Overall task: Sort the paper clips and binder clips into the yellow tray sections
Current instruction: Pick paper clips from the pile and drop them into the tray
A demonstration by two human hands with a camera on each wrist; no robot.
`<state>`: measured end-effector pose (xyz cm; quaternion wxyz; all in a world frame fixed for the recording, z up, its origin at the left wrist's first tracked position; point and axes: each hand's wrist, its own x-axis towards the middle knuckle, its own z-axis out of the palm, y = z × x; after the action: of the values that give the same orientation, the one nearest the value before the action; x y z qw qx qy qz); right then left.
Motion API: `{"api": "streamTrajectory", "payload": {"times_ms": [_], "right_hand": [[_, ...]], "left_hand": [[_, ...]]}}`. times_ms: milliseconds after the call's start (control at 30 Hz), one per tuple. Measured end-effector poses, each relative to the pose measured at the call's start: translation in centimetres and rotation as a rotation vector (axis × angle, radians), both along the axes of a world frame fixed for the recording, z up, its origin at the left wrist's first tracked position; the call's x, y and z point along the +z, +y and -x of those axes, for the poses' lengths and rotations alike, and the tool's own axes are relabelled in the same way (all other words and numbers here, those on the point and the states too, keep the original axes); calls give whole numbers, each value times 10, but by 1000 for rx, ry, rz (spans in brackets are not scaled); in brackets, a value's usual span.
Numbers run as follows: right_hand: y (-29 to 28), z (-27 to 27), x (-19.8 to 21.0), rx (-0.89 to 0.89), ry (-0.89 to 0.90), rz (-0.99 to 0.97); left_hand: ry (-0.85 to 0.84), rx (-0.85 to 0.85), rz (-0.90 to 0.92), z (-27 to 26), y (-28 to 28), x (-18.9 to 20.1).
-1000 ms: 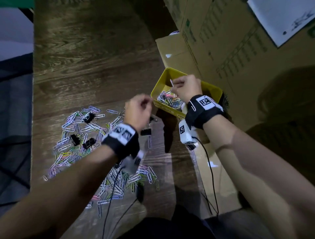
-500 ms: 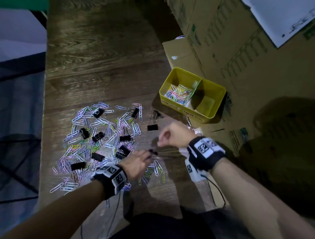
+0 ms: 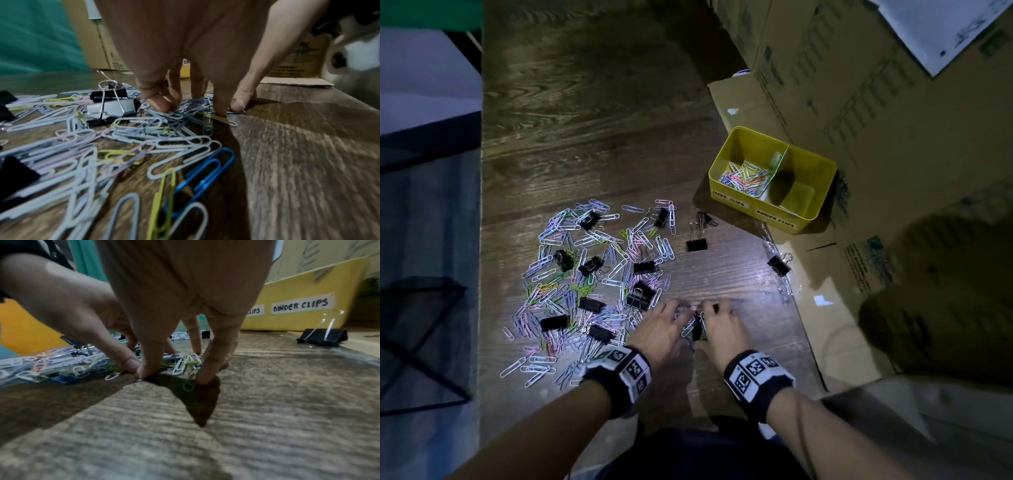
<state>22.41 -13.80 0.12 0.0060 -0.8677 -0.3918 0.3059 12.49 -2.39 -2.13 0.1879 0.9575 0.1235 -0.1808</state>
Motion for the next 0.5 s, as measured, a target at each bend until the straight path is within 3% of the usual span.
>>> {"api": "streamTrajectory", "payload": {"times_ms": [267,500], "right_hand": [[1,-6,-8,14,111,-99],[-8,-20,-17,-291,336,-236]], "left_hand": [[-125,12,54,-5,5,1],[-227,64,175,-11,18,22]]}}
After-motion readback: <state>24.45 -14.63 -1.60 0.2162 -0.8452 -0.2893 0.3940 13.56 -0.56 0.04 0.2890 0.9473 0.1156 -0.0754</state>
